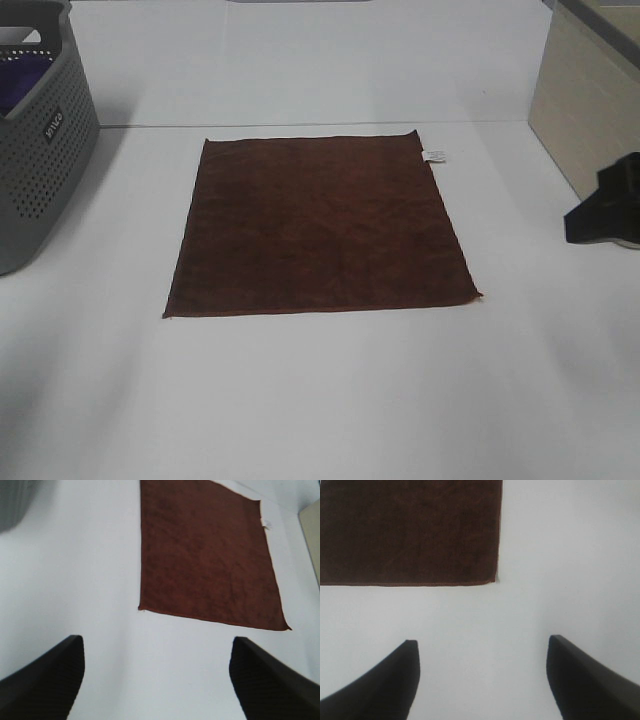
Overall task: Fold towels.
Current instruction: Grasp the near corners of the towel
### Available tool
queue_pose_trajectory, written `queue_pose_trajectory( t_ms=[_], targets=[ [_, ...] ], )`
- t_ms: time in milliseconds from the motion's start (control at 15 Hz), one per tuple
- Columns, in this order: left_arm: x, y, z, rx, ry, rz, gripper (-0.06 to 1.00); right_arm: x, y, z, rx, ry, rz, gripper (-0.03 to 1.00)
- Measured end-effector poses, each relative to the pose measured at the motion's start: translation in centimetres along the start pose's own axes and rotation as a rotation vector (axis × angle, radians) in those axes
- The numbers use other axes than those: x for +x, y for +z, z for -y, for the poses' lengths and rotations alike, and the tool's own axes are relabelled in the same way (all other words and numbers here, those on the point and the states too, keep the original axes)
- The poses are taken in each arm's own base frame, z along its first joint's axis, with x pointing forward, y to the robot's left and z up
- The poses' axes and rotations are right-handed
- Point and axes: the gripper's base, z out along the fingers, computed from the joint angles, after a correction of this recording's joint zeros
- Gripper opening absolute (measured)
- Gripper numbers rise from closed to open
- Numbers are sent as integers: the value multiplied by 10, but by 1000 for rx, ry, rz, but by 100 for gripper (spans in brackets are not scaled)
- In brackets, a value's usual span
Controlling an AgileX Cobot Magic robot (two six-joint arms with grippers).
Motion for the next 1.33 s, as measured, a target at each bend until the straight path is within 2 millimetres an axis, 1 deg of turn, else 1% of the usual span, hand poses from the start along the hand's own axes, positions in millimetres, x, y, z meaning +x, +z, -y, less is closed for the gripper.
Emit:
queue_pose_trajectory(
  t_ms=[133,267,400,467,533,600,667,800,1000,1133,1200,1267,1333],
  targets=[
    [0,35,-15,-61,-93,-122,76,-22,30,2,-10,39,-93,67],
    [-2,69,-26,-102,-135,-249,76,-38,60,3,-36,50,-169,67],
    [-8,100,-33,-109,-166,-324,76,-51,87,6,-83,83,-220,67],
    [-11,106,-34,-104,-161,-331,76,-52,94,10,-94,101,-236,67],
    [-16,127,-37,-85,-167,-362,76,-57,105,20,-131,140,-259,67],
    [-18,132,-37,-72,-172,-369,76,-60,117,34,-174,186,-287,67],
    [-25,157,-38,-13,-174,-397,76,-64,138,55,-294,271,-316,71],
    [-28,180,-41,41,-179,-429,76,-65,160,73,-366,297,-334,75],
    [-33,211,-44,108,-220,-466,76,-69,189,83,-400,284,-384,76],
    [-32,230,-45,130,-225,-500,76,-73,202,88,-410,285,-394,74],
    [-29,239,-42,135,-214,-517,76,-75,208,89,-415,283,-400,73],
    [-26,248,-37,142,-199,-533,76,-75,215,87,-423,279,-415,73],
    [-21,256,-30,155,-191,-552,76,-75,221,82,-442,273,-431,73]
  ],
)
